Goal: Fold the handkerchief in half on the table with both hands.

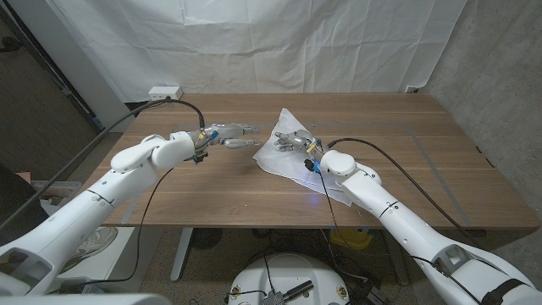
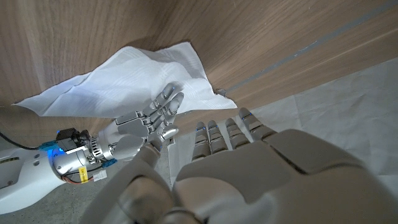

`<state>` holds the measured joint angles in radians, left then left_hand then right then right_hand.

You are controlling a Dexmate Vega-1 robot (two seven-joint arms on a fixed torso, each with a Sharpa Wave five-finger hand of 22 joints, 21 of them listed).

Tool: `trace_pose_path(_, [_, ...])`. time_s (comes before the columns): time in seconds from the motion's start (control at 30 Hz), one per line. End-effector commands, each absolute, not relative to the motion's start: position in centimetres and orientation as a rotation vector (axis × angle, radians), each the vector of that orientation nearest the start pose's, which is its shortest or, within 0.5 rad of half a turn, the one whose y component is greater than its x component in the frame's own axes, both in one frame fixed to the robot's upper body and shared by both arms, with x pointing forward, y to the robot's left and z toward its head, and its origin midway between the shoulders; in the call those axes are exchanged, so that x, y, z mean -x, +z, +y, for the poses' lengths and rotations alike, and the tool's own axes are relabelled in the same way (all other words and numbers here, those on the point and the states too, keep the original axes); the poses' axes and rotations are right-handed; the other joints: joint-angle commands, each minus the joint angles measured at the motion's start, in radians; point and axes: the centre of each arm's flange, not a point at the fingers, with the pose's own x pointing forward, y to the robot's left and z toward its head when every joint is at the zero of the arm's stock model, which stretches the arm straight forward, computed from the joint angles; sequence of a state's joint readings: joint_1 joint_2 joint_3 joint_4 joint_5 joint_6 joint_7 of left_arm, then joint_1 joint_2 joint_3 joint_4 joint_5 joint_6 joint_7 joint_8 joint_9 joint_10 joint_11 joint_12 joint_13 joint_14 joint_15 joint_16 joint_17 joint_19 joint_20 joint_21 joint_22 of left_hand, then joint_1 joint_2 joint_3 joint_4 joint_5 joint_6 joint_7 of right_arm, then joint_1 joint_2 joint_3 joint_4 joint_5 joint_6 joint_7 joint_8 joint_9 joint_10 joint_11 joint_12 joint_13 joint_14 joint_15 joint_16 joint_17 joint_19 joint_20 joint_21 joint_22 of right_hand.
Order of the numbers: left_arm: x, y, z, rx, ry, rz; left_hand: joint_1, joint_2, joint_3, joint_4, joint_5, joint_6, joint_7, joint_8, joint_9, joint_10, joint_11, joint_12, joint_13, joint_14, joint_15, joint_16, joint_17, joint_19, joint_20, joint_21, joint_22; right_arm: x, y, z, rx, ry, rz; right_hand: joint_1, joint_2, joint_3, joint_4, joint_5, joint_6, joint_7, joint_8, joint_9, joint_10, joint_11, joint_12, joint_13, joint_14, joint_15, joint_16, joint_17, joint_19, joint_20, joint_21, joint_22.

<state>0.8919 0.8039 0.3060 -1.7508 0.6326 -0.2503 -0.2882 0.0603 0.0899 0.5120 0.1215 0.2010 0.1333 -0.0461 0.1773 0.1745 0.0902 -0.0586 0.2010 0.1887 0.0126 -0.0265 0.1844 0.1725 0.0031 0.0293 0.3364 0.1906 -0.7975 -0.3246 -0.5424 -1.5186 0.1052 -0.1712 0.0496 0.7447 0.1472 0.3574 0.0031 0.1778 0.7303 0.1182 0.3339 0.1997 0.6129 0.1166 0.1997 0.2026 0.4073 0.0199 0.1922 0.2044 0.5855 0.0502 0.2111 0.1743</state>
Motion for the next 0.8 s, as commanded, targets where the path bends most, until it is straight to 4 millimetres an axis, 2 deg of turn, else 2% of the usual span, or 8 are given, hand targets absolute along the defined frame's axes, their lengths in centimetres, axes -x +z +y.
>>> trace_pose_path(0.03, [-59.0,2.4,26.0,-1.531,-0.211,-0.724,0.000,0.018,0.005,0.004,0.007,-0.015,0.002,-0.005,0.003,-0.006,0.001,0.000,0.001,0.005,-0.002,0.000,0.000,0.003,0.010,-0.004,0.004,-63.4,-3.2,-10.2,0.447,0.370,-0.455,-0.014,-0.001,0.008,0.003,0.000,-0.041,-0.008,-0.024,0.002,-0.018,0.000,0.000,0.002,-0.005,0.015,-0.004,0.000,-0.003,0.012,-0.005,0.003])
trace_pose_path(0.2, [-60.3,1.8,25.8,-1.520,-0.244,-0.717,0.001,0.021,0.006,0.004,0.007,-0.017,0.003,-0.004,0.003,-0.008,0.000,0.000,0.001,0.006,-0.003,-0.001,0.000,0.005,0.009,-0.003,0.004,-62.5,-2.1,-11.2,0.487,0.313,-0.511,-0.018,0.000,0.008,0.002,0.000,-0.057,-0.014,-0.033,0.001,-0.026,0.001,-0.001,0.002,-0.009,0.020,-0.005,0.000,-0.007,0.017,-0.006,0.003])
trace_pose_path(0.23, [-60.6,1.5,25.8,-1.514,-0.258,-0.722,0.001,0.021,0.007,0.004,0.007,-0.017,0.003,-0.003,0.003,-0.008,-0.002,0.000,0.001,0.006,-0.004,0.000,0.000,0.005,0.008,-0.004,0.004,-61.7,-1.6,-11.8,0.521,0.266,-0.549,-0.018,0.000,0.009,0.002,0.000,-0.059,-0.014,-0.035,0.001,-0.028,0.000,-0.001,0.002,-0.010,0.021,-0.005,0.000,-0.008,0.018,-0.007,0.003])
trace_pose_path(0.57, [-61.1,0.9,25.3,-1.521,-0.295,-0.726,0.007,0.027,0.013,0.002,0.008,-0.019,-0.002,0.001,0.003,-0.006,-0.012,0.001,0.001,0.009,-0.016,-0.001,0.000,0.013,0.001,-0.003,0.004,-60.0,-0.7,-13.5,0.508,0.152,-0.617,-0.018,0.007,0.015,-0.002,0.003,-0.069,-0.014,-0.046,0.001,-0.041,0.001,-0.003,0.002,-0.019,0.030,-0.007,-0.001,-0.016,0.024,-0.009,0.003])
trace_pose_path(0.7, [-61.1,0.9,25.3,-1.523,-0.300,-0.721,0.009,0.028,0.015,0.000,0.008,-0.019,-0.001,0.002,0.003,-0.007,-0.011,0.001,0.001,0.009,-0.016,-0.002,0.000,0.014,0.001,-0.004,0.003,-59.3,-0.4,-13.5,0.632,0.079,-0.651,-0.017,0.011,0.020,-0.004,0.004,-0.069,-0.014,-0.049,0.000,-0.040,0.003,0.000,0.002,-0.015,0.030,-0.004,-0.002,-0.013,0.026,-0.008,0.003])
trace_pose_path(0.8, [-61.2,0.9,25.2,-1.522,-0.304,-0.723,0.009,0.028,0.015,0.000,0.008,-0.020,-0.002,0.002,0.003,-0.008,-0.011,0.001,0.001,0.009,-0.016,-0.002,0.000,0.014,0.000,-0.004,0.003,-59.1,-0.4,-13.1,0.724,0.060,-0.681,-0.022,0.012,0.025,-0.007,0.006,-0.059,-0.012,-0.052,0.000,-0.021,0.006,0.010,0.002,0.021,0.025,0.009,-0.003,0.018,0.029,0.004,0.004])
